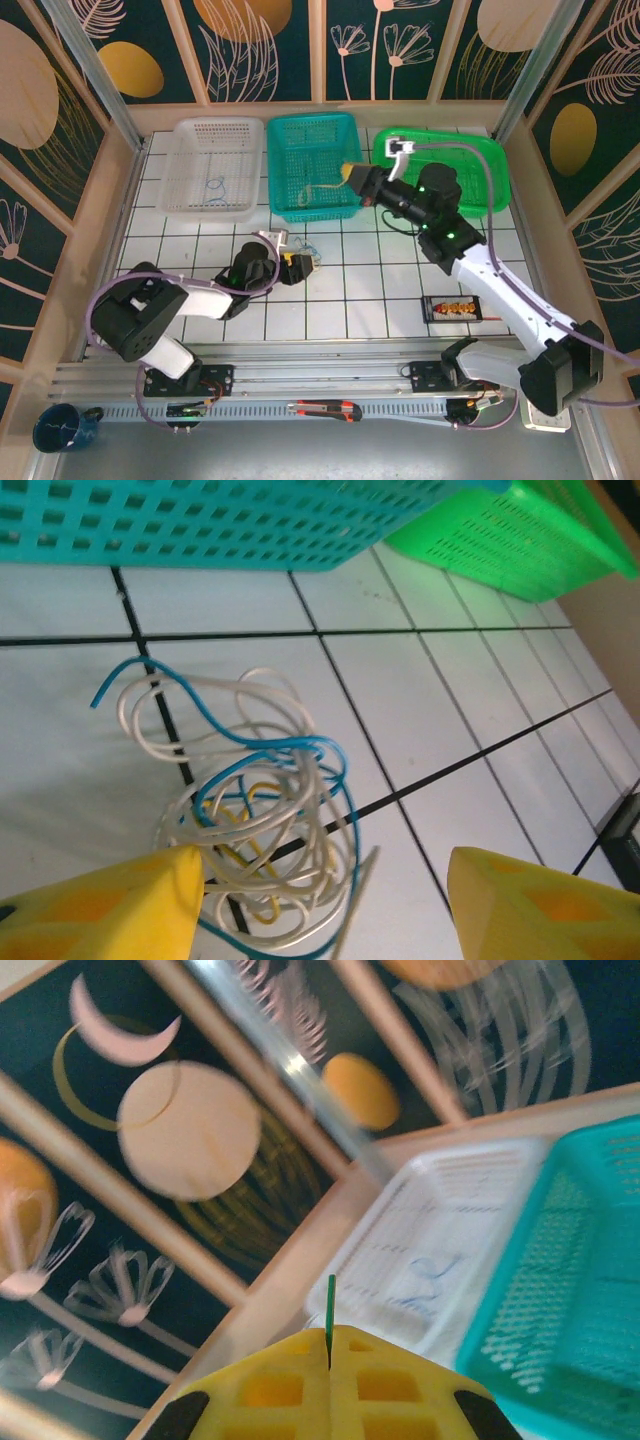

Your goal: Untangle the cables

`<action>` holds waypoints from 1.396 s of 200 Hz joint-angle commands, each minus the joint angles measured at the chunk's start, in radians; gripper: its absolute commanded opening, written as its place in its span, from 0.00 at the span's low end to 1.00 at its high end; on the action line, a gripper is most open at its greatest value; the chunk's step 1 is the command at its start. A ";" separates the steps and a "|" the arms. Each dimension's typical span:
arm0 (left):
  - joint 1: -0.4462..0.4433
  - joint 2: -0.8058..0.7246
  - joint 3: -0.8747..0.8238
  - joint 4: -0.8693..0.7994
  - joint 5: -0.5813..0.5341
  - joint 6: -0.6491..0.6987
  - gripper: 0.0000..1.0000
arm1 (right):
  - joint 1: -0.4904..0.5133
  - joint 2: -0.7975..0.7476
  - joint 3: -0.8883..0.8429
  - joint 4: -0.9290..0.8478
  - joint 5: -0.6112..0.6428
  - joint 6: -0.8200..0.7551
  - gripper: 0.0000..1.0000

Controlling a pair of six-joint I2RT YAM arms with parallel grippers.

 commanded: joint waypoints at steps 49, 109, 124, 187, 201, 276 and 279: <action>-0.005 -0.166 0.045 -0.094 0.036 -0.035 0.98 | -0.304 0.047 -0.015 0.036 0.206 0.018 0.00; -0.004 -0.252 0.067 -0.130 0.034 -0.067 0.99 | -0.458 0.297 0.055 0.115 0.308 0.073 0.00; -0.004 -0.267 0.070 -0.138 0.028 -0.068 0.99 | -0.487 0.370 0.094 0.126 0.309 0.093 0.00; -0.003 -0.288 0.073 -0.151 0.012 -0.080 0.99 | -0.570 0.617 0.308 0.066 0.241 0.065 0.43; -0.005 -0.294 0.068 -0.150 0.000 -0.083 0.99 | -0.569 0.595 0.285 0.102 0.200 0.063 0.45; -0.005 -0.363 0.055 -0.200 -0.160 -0.055 0.99 | -0.421 0.334 0.018 0.253 0.045 0.112 0.46; -0.004 -0.368 0.053 -0.200 -0.165 -0.053 0.99 | -0.405 0.318 0.008 0.257 0.043 0.110 0.46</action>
